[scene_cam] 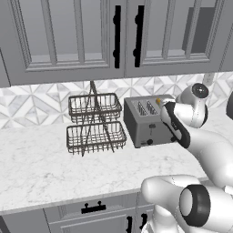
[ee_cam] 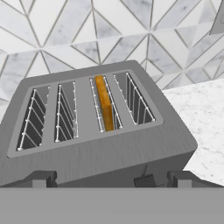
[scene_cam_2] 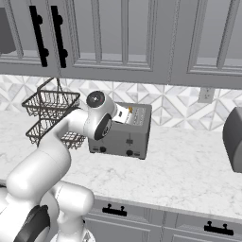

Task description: Start the toaster. Once the lever pops up, take the bread to the plate on the dining counter.

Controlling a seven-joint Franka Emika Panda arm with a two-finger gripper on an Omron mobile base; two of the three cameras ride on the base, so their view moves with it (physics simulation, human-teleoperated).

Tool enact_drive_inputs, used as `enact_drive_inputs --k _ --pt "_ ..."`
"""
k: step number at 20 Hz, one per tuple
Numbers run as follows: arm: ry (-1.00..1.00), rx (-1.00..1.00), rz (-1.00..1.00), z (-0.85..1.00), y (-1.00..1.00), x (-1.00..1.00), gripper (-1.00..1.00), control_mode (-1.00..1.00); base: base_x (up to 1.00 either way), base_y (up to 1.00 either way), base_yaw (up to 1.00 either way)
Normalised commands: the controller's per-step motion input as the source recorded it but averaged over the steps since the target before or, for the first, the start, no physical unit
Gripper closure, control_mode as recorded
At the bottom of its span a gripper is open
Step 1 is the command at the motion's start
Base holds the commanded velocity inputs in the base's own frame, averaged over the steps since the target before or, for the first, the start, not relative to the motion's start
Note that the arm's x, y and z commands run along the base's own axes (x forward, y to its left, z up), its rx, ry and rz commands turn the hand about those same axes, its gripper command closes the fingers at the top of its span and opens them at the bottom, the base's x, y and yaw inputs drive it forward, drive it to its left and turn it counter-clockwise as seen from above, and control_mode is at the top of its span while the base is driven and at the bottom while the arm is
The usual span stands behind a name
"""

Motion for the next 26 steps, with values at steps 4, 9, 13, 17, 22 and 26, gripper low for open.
enact_drive_inputs --k 4,9,13,17,22,26 --pt "0.0 0.0 0.0 0.0 0.0 0.0 -1.0 -1.0 0.0 0.0 0.0" --pt "0.0 0.0 0.0 0.0 0.0 0.0 -1.0 -1.0 0.0 0.0 0.0" --pt "0.0 0.0 0.0 0.0 0.0 0.0 -1.0 -1.0 0.0 0.0 0.0" --pt "0.0 0.0 0.0 0.0 0.0 0.0 -1.0 -1.0 0.0 0.0 0.0" --pt "0.0 0.0 0.0 0.0 0.0 0.0 -1.0 -1.0 0.0 0.0 0.0" --pt "0.0 0.0 0.0 0.0 0.0 0.0 -1.0 -1.0 0.0 0.0 0.0"
